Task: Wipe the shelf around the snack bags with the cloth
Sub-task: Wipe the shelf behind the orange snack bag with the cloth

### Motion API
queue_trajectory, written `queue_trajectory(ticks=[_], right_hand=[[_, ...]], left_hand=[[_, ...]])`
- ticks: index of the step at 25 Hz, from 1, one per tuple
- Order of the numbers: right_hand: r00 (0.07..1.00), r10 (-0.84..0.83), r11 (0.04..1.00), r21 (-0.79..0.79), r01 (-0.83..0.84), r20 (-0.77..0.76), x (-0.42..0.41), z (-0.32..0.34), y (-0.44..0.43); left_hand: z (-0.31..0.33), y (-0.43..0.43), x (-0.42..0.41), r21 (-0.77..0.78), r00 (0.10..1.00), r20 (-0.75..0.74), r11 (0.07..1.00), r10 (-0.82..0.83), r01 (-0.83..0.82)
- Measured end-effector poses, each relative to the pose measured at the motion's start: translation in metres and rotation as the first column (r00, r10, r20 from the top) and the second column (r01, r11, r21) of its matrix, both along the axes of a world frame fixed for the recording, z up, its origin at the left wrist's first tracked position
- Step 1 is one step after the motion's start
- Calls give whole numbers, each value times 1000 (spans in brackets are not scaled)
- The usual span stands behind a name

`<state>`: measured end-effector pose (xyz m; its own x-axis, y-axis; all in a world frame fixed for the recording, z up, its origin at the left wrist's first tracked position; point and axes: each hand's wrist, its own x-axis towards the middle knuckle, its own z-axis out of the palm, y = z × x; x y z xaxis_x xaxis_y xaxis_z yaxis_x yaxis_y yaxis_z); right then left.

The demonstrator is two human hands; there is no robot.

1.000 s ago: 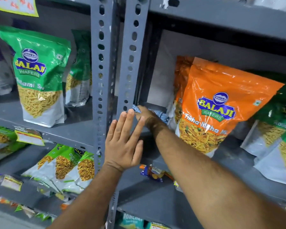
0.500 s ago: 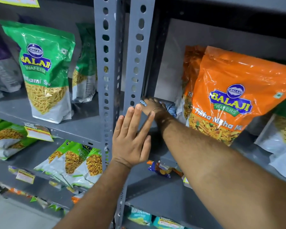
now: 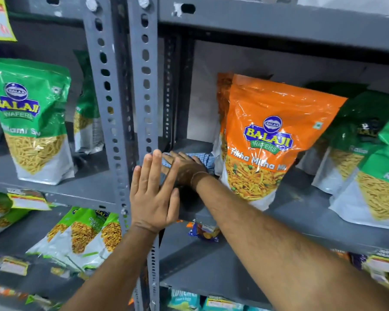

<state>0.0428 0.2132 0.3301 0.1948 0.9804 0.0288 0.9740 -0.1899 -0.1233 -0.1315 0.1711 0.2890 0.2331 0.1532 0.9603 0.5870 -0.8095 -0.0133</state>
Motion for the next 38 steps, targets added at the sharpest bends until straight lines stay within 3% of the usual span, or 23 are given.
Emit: queue_trajectory(ticks=[6,18,29,33,38], right_hand=[[986,-63,993,-111,46,-154,2,27,9],[994,108,993,-56,-108,-8,-31,20,-67],[997,32,988,-151,-42,-70,-23,22,-23],[995,91,986,-133,-95,-37,-36,31,-55],[989,147,984,-97,-150,-33,-63,42,-106]], left_hand=[[-1,1,0,-5,1000,-7,1000,8,-8],[-4,3,2,1,1000,8,1000,4,-4],[-3,-1,-1,-67,1000,-12,998,16,-17],[1,-8,-7,-108,999,-22,993,-45,43],[12,-21,-22,-188,962,-1,945,-274,269]])
